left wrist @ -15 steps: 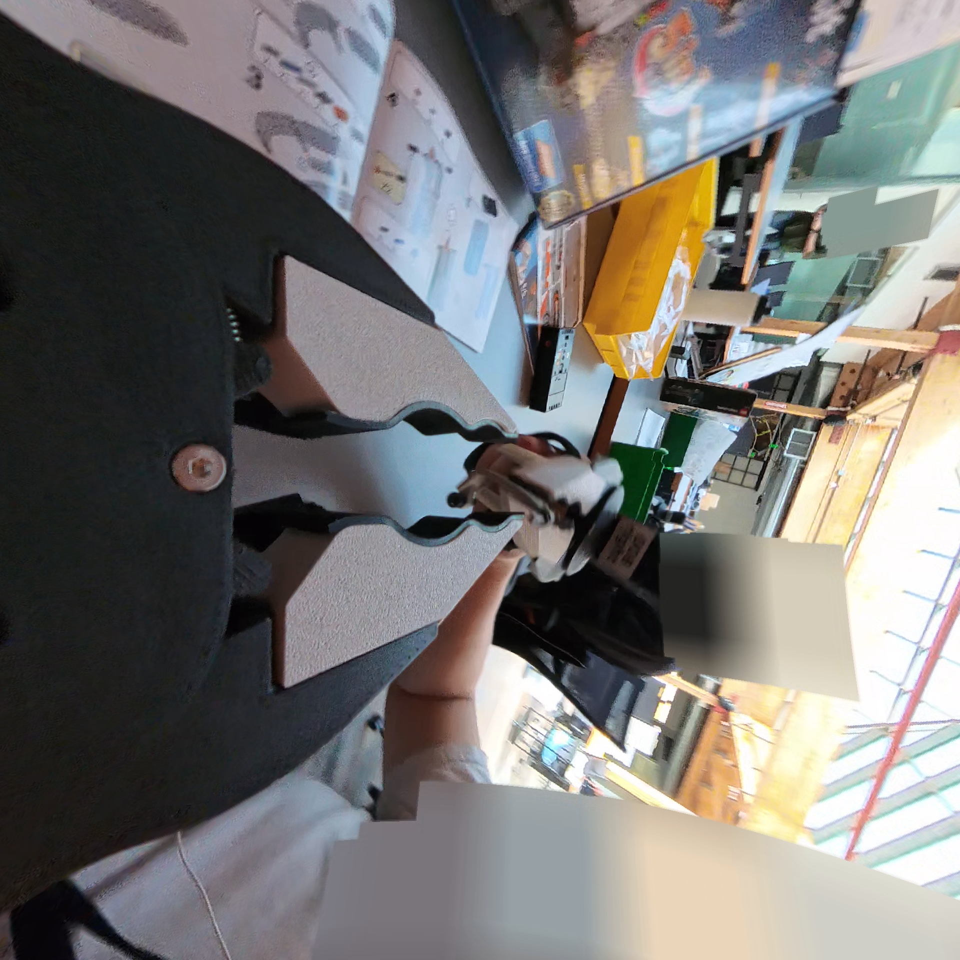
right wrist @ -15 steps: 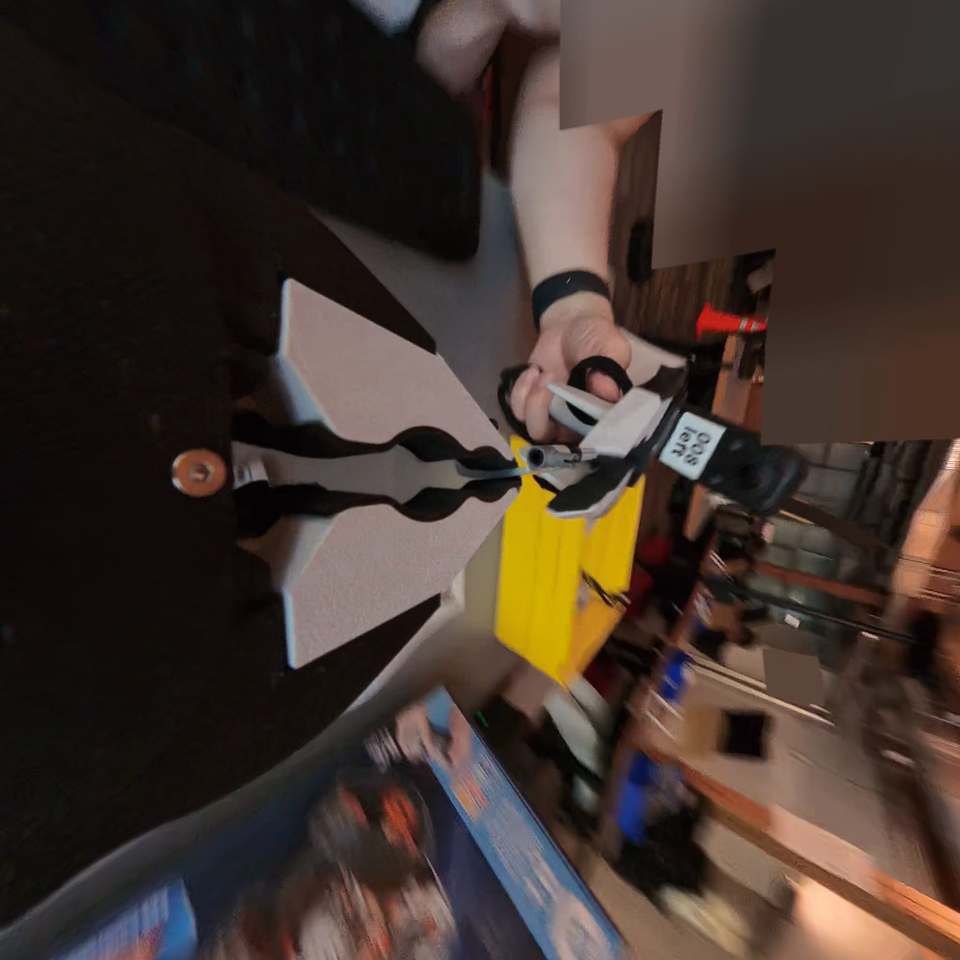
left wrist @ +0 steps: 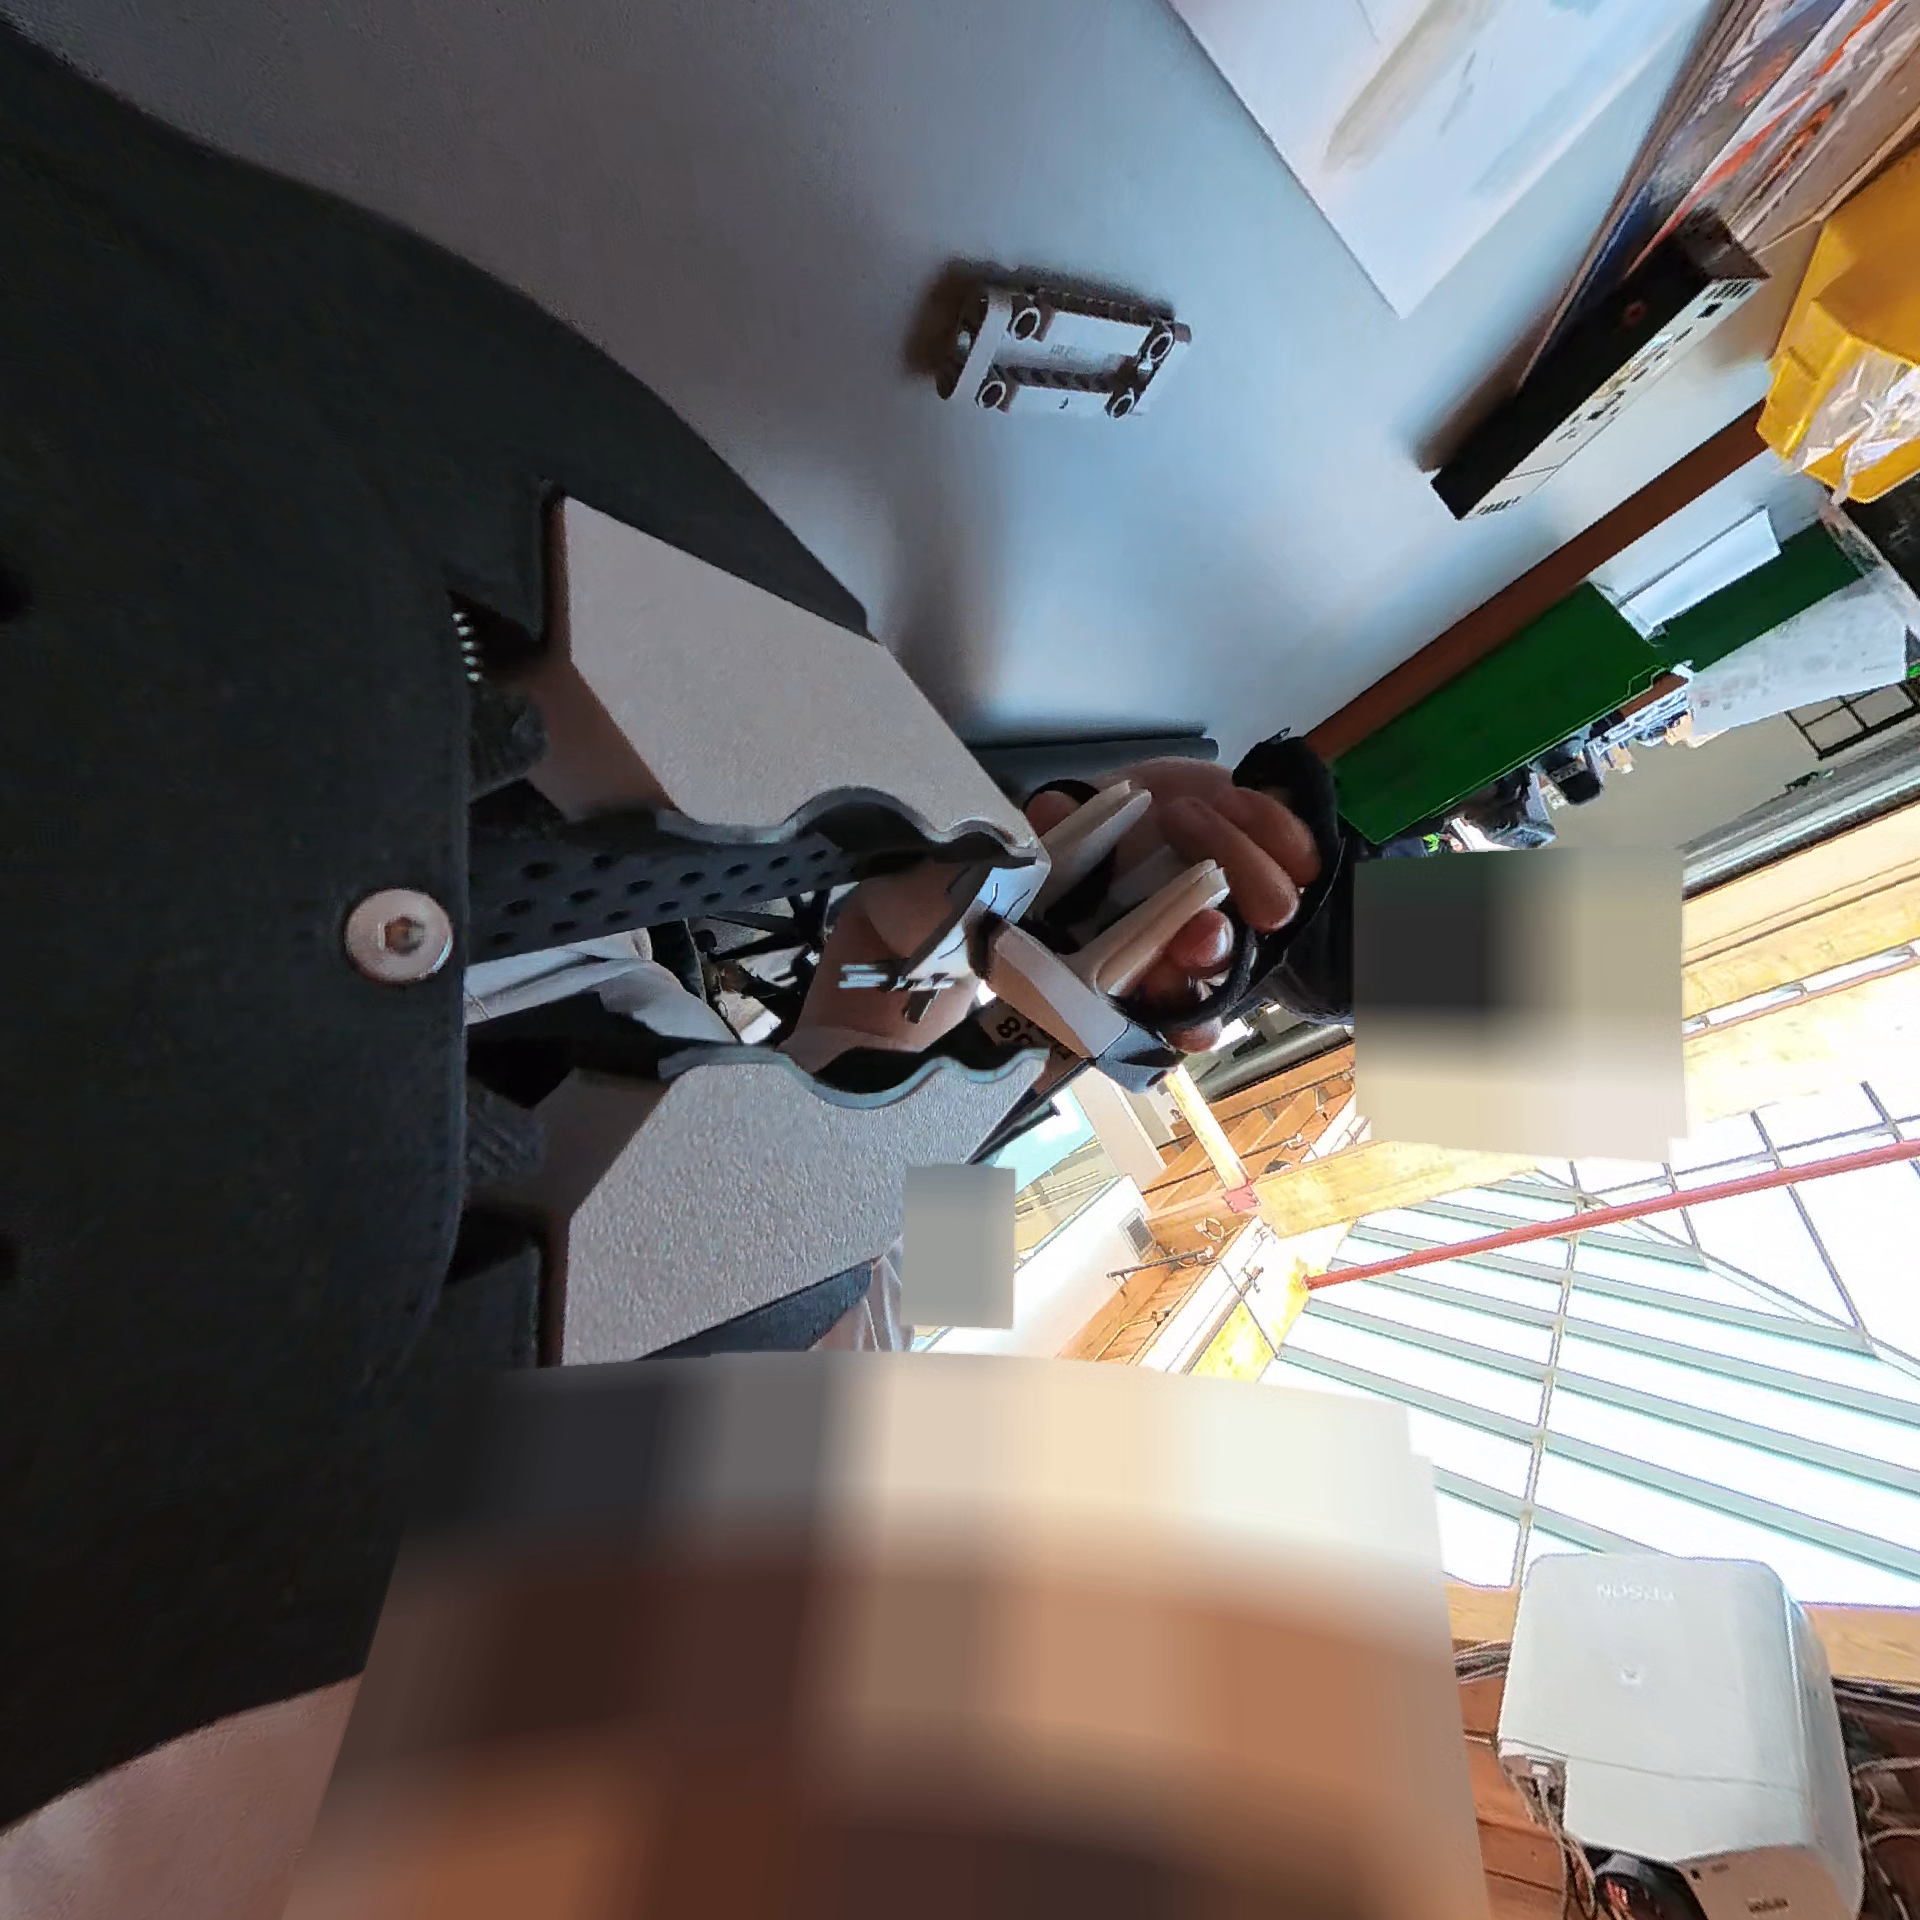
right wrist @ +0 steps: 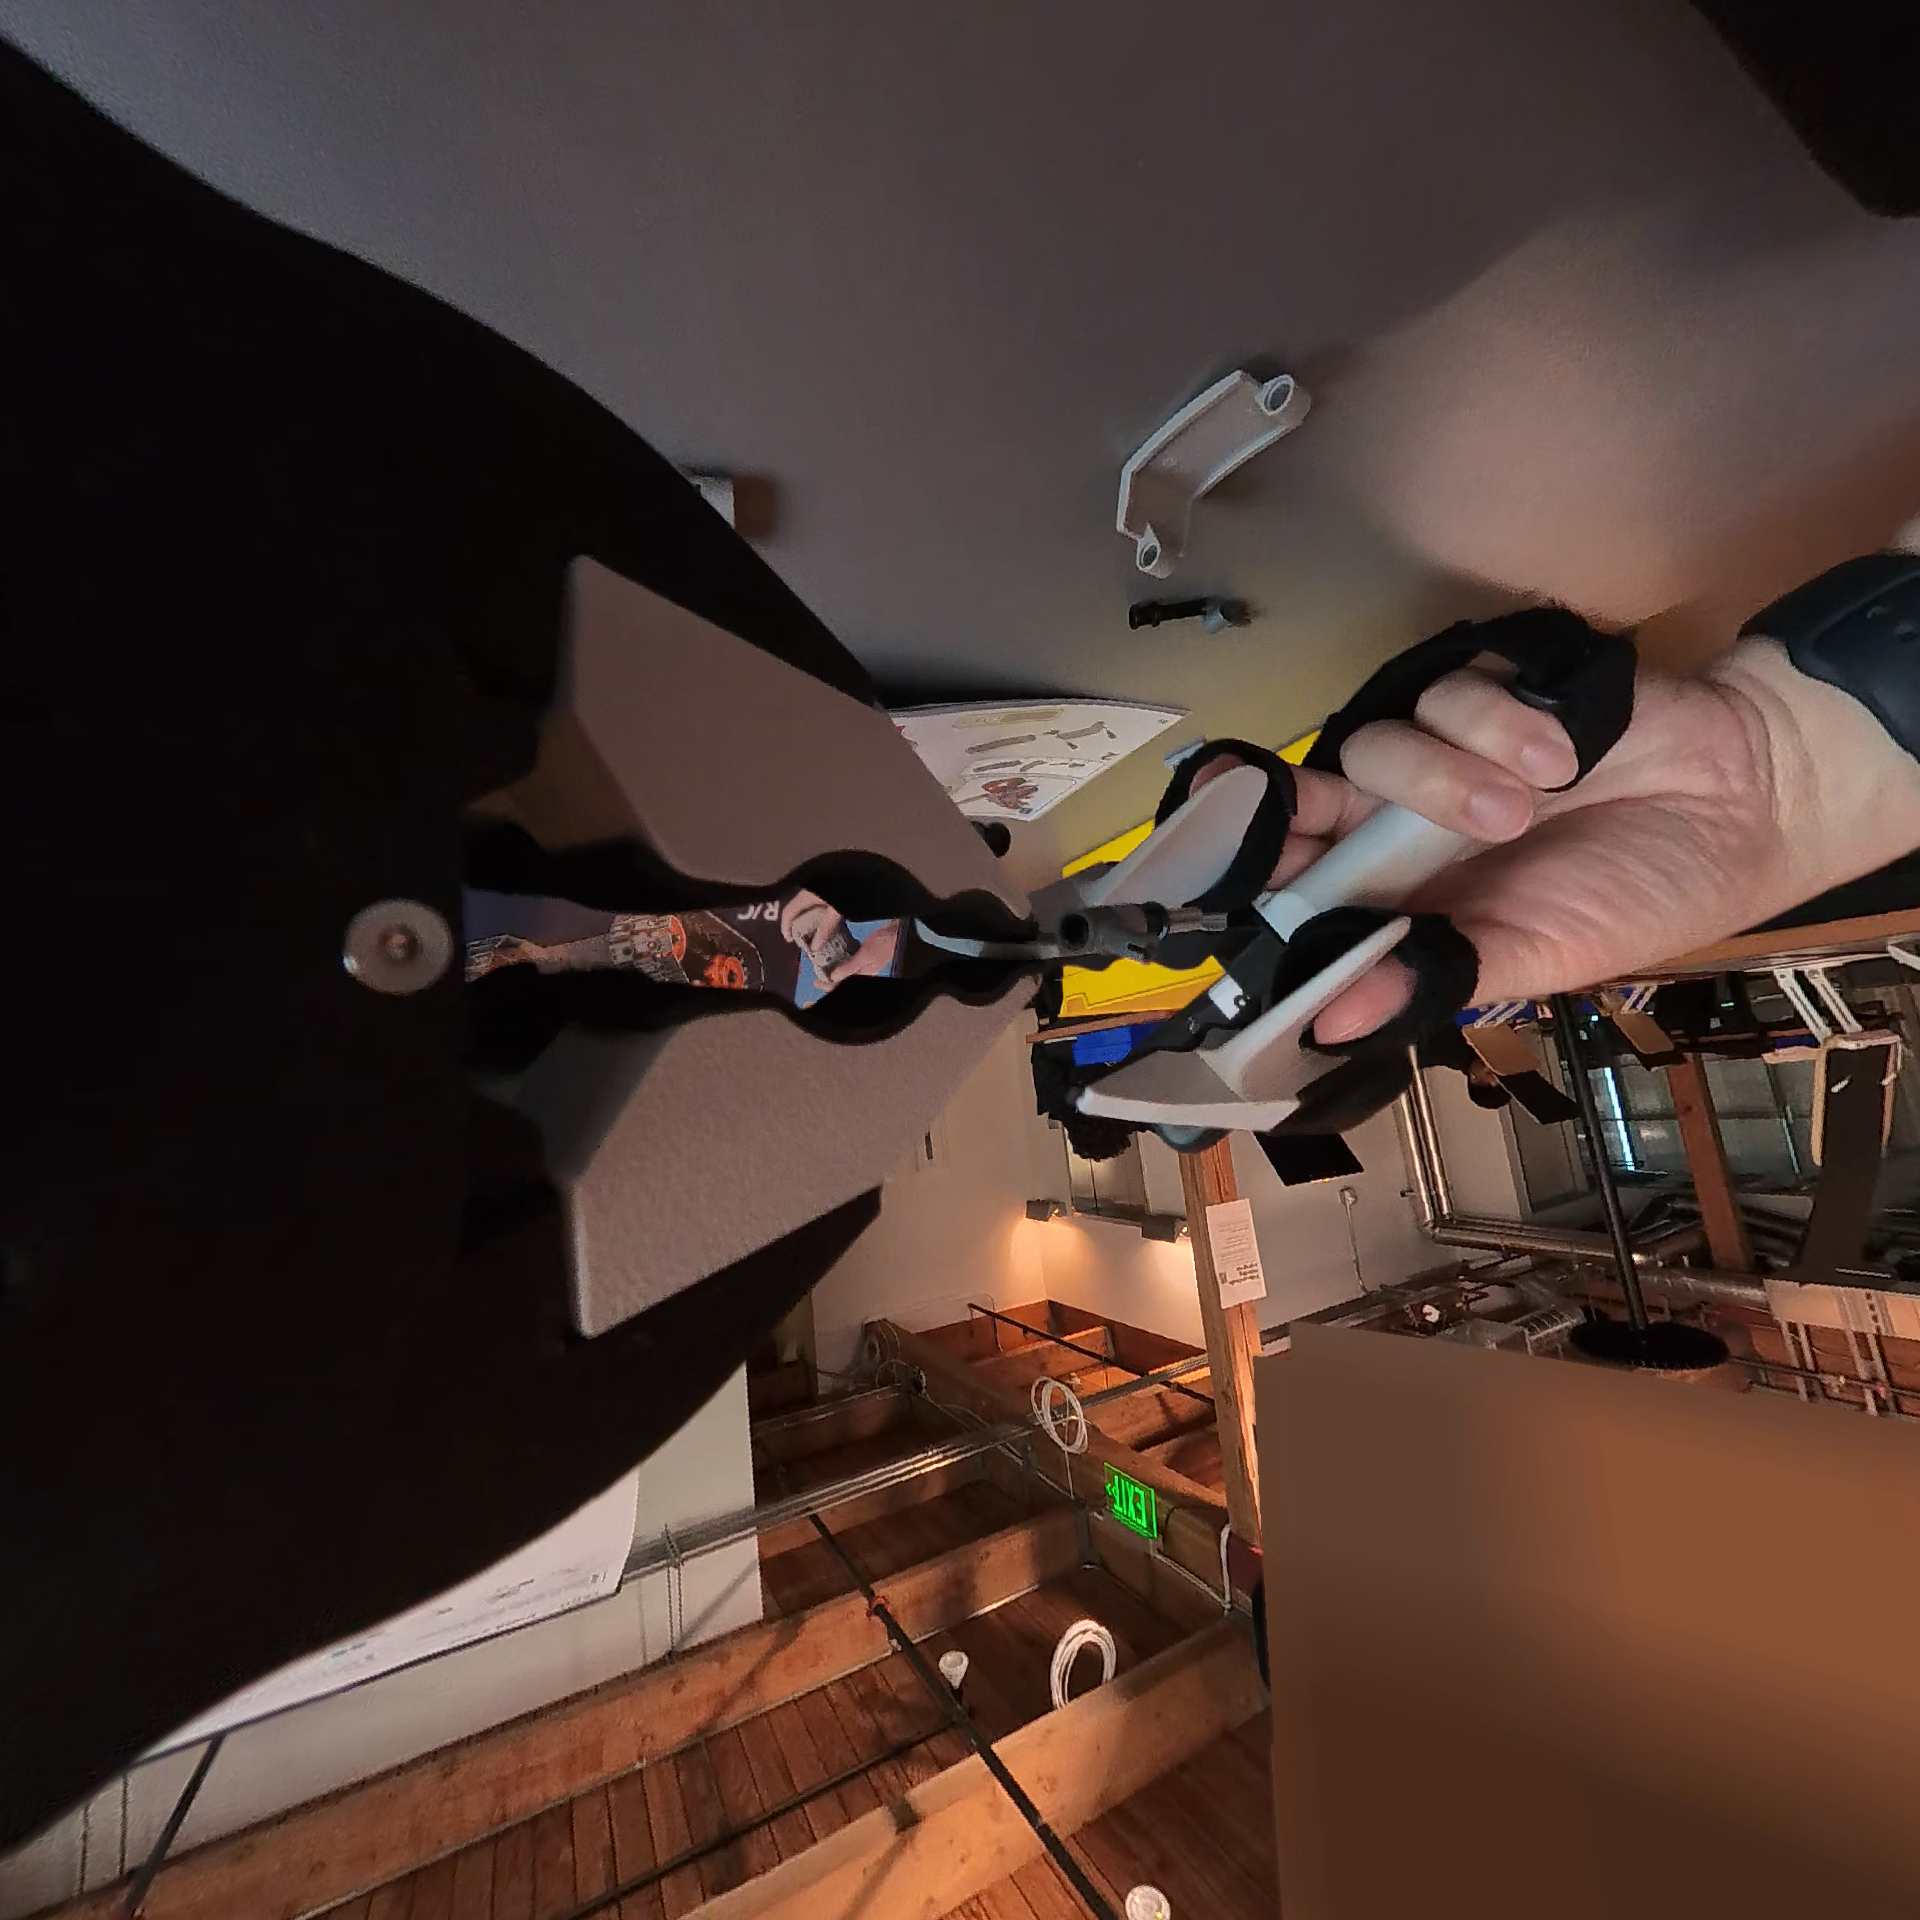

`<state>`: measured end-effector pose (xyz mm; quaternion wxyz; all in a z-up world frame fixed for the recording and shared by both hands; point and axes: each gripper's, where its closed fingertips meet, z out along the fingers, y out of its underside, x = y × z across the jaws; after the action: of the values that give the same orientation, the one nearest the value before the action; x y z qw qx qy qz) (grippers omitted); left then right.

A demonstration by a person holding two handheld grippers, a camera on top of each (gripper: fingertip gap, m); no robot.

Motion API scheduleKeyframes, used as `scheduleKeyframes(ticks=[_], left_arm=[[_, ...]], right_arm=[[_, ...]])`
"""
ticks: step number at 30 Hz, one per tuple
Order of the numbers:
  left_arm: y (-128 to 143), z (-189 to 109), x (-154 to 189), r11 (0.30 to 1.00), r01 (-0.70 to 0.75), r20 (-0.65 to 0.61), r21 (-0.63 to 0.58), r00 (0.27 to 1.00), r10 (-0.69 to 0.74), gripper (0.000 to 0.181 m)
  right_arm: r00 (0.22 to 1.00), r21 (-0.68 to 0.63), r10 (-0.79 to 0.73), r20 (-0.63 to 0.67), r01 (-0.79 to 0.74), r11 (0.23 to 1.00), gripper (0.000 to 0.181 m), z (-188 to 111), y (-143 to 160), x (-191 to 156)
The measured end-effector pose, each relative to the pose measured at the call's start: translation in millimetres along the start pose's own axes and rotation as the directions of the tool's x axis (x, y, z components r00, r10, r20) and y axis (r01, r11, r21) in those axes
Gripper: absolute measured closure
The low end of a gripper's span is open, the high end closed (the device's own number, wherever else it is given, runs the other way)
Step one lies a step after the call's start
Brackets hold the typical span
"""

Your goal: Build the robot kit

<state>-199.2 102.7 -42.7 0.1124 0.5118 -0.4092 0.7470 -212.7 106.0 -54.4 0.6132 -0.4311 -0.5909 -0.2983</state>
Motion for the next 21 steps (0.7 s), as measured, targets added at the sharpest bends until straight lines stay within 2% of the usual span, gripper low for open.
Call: scheduleKeyframes(ticks=[1,4,8,11,13,16,20,21], left_arm=[[-0.9,-1.1,-0.6,1.000,-0.008,0.014,0.001,1.000,0.008,0.150],[-6.7,-7.0,-6.2,0.999,-0.047,0.092,0.025,0.995,0.045,0.138],[-0.9,-11.1,-16.8,1.000,-0.021,0.150,-0.005,0.989,0.021,0.137],[11.2,1.7,-7.5,0.996,0.076,0.014,-0.055,0.997,-0.075,0.144],[8.5,5.0,-10.4,0.994,0.106,-0.016,-0.027,0.994,-0.107,0.148],[0.1,0.7,-19.7,0.993,0.110,0.012,0.030,0.994,-0.111,0.154],[-16.0,-8.0,-19.7,0.991,0.052,0.043,0.123,0.997,-0.058,0.156],[-23.1,-11.3,-16.4,0.986,0.017,0.045,0.164,0.999,-0.025,0.156]], right_arm=[[1.000,-0.008,-0.012,-0.005,0.012,1.000,0.180,1.3,0.8,-0.4],[0.998,-0.025,-0.041,-0.039,0.040,0.999,0.180,1.8,4.0,3.3],[0.995,-0.005,-0.046,-0.086,0.046,0.999,0.180,-0.1,-0.5,10.6],[0.993,0.029,-0.067,-0.097,0.070,0.997,0.180,1.2,-10.4,8.8],[0.993,0.012,-0.063,-0.100,0.064,0.998,0.180,2.7,-6.5,8.2],[0.997,-0.006,0.001,-0.079,-0.001,1.000,0.179,5.7,4.0,5.9],[0.979,-0.100,0.128,-0.161,-0.145,0.984,0.166,5.7,32.4,21.6],[0.967,-0.139,0.185,-0.176,-0.210,0.968,0.169,3.5,44.7,24.9]])
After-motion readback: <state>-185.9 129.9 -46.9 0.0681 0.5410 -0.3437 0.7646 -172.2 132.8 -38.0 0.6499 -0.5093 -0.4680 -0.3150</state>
